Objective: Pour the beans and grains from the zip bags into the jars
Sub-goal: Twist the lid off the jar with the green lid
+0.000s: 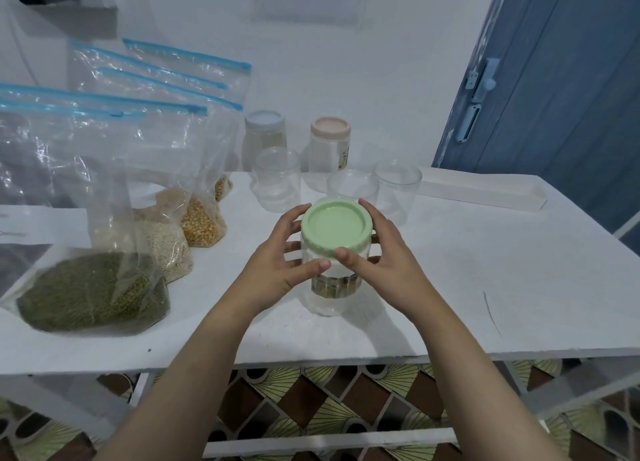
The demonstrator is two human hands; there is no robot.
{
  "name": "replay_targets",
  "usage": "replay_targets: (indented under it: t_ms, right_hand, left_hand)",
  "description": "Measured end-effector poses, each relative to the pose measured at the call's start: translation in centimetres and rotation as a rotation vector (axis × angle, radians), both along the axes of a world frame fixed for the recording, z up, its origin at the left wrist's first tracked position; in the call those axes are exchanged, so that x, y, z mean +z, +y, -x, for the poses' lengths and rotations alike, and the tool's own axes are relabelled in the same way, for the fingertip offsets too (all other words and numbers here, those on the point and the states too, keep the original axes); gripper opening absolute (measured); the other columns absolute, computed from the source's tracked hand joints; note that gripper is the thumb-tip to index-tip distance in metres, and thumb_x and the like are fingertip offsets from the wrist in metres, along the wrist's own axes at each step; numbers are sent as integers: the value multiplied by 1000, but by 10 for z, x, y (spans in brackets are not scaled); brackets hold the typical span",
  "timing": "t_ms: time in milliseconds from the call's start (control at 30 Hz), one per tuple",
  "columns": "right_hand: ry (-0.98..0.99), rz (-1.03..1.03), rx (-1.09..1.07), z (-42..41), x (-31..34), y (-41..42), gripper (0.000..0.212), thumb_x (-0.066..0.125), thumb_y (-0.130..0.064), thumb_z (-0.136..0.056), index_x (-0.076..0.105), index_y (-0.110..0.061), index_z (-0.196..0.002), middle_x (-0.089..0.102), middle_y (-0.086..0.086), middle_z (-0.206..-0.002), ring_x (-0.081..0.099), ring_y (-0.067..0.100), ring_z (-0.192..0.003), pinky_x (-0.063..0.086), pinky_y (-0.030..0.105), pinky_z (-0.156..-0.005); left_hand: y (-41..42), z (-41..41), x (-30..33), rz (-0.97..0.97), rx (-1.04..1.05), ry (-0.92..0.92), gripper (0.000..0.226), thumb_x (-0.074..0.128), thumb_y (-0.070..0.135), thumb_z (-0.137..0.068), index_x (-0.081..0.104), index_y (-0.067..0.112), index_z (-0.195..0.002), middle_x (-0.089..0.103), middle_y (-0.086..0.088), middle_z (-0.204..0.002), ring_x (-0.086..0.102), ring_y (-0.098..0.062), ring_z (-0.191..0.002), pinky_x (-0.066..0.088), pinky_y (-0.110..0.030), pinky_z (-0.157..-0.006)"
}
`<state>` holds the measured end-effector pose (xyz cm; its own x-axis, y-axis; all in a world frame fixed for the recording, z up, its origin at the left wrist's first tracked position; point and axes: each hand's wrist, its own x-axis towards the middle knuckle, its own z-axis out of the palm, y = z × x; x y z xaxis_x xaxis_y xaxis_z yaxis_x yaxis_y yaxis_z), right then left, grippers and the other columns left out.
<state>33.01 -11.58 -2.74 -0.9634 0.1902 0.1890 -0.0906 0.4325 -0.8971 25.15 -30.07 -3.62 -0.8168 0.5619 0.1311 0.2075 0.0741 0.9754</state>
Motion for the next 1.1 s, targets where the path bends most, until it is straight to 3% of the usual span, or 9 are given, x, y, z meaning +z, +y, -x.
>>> replay_targets:
  t_ms: [100, 200, 333, 433, 533, 667, 767, 933, 1100]
  right_hand:
    - [-3, 7, 14, -5, 2, 6, 87, 63, -62, -78, 22, -44, -153, 38, -21, -143, 45, -6, -124, 51, 16, -84]
    - [33, -100, 39, -4, 6, 5, 88, 65, -62, -78, 19, -50, -152, 30, -20, -147, 37, -3, -133, 39, 18, -102]
    - [70, -208, 53, 4, 12, 5, 89, 70, -60, -77, 20, -53, -151, 35, -21, -145, 29, 3, -140, 33, 37, -116]
    - [90, -173, 77, 4, 16, 13, 82, 68, -61, -79, 23, -57, -148, 34, -35, -142, 29, 0, -140, 33, 41, -117]
    - [136, -123, 59, 3, 18, 23, 73, 65, -59, -83, 29, -56, -147, 37, -36, -143, 32, 1, -140, 35, 38, -115]
    - [199, 34, -54, -7, 15, 48, 67, 64, -51, -87, 36, -48, -148, 39, -35, -143, 39, -5, -136, 39, 20, -106]
    - [241, 127, -162, -20, 8, 80, 60, 64, -51, -88, 39, -53, -142, 43, -31, -144, 47, 3, -134, 43, 22, -104]
    - [156, 131, -337, -42, -9, 157, 60, 61, -56, -86, 39, -52, -143, 45, -22, -144, 50, 13, -132, 43, 29, -104]
    - [-15, -13, -394, -48, -43, 229, 76, 61, -56, -87, 34, -31, -154, 44, -14, -144, 41, 12, -136, 35, 38, -115]
  left_hand:
    - [0, -1, 1, -3, -3, 0, 78, 79, 43, -66, 37, 62, -127, 47, 28, -133, 52, 7, -115, 55, -19, -83]
    - [1, -2, 0, -8, 10, 4, 77, 81, 42, -67, 38, 61, -128, 47, 30, -131, 53, 9, -113, 55, -17, -81]
    - [2, -3, 0, -5, 36, 17, 79, 80, 43, -70, 37, 59, -133, 46, 28, -133, 54, 10, -113, 53, -16, -82]
    - [3, -4, 0, -21, 29, 13, 79, 79, 41, -69, 37, 59, -133, 47, 28, -132, 54, 15, -109, 53, -14, -79]
    - [11, -5, -2, -26, 34, 13, 78, 79, 43, -69, 39, 59, -133, 49, 29, -132, 55, 11, -113, 53, -15, -81]
    - [36, -10, -5, -33, 38, 29, 79, 78, 44, -69, 39, 56, -136, 51, 30, -131, 55, 9, -115, 52, -15, -84]
    - [65, -16, -8, -21, 44, 52, 77, 76, 49, -69, 40, 58, -136, 50, 31, -133, 54, 8, -117, 53, -21, -89]
    - [125, -31, -14, 9, 52, 80, 77, 71, 56, -72, 34, 61, -139, 46, 29, -141, 51, 5, -121, 48, -22, -95]
    - [180, -44, -21, 5, 103, 95, 76, 68, 57, -75, 29, 65, -140, 42, 25, -148, 49, -3, -127, 45, -35, -107]
